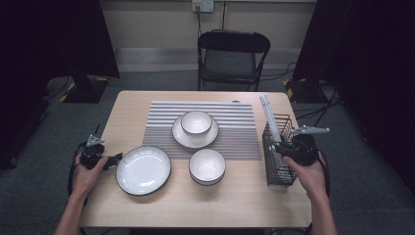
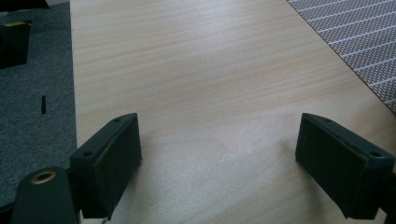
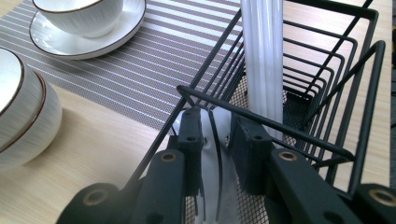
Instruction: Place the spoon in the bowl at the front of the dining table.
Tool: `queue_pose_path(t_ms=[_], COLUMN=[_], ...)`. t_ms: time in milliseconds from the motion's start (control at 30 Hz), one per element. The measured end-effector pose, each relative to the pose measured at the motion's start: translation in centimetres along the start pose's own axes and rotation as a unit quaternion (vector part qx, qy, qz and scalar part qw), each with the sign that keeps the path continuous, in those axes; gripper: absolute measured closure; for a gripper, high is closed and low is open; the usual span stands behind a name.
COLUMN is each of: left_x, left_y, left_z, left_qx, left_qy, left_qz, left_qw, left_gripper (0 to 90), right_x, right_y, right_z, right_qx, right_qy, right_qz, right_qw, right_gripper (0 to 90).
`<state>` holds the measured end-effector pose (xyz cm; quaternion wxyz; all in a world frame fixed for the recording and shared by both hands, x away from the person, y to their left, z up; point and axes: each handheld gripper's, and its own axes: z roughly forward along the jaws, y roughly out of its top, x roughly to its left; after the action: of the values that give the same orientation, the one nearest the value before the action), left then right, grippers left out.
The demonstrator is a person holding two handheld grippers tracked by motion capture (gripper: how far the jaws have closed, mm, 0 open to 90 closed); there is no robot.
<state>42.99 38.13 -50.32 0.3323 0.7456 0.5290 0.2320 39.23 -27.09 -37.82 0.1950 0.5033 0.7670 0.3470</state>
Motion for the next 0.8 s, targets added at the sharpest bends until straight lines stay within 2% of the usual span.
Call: queue_pose_path(t_ms=[200, 400, 500, 567, 733, 767, 800], left_x=[0.01, 0.00, 0.00, 0.01, 0.00, 0.00, 0.00], left_y=[0.01, 0.00, 0.00, 0.00, 0.00, 0.00, 0.01], left_z=[-0.01, 0.00, 0.00, -0.01, 0.00, 0.00, -0.01], left_qx=[0.001, 0.000, 0.000, 0.001, 0.000, 0.000, 0.001], left_qy=[0.000, 0.000, 0.000, 0.000, 0.000, 0.000, 0.000], left_qz=[0.000, 0.000, 0.000, 0.000, 0.000, 0.000, 0.000], left_qw=[1.0000, 1.0000, 1.0000, 1.0000, 1.0000, 1.0000, 1.0000], left_gripper=[13.8, 13.8, 13.8, 13.8, 13.8, 13.8, 13.8], right_x=[-0.10, 0.44, 0.39, 0.66, 0.25, 0.20, 0.16], right_y=[-0.04, -0.04, -0.01, -0.10, -0.24, -0.19, -0.08], right_z=[0.04, 0.16, 0.17, 0.12, -0.04, -0.04, -0.07], right_qx=[-0.003, -0.001, -0.001, -0.002, -0.007, -0.006, -0.001], right_qy=[-0.002, -0.024, -0.023, -0.030, -0.011, -0.005, 0.012], right_qz=[-0.004, -0.016, -0.019, -0.028, -0.023, -0.022, -0.023], right_qw=[1.0000, 0.9996, 0.9996, 0.9992, 0.9996, 0.9997, 0.9997], right_gripper=[76.3, 78.6, 78.8, 80.3, 81.6, 81.6, 81.5])
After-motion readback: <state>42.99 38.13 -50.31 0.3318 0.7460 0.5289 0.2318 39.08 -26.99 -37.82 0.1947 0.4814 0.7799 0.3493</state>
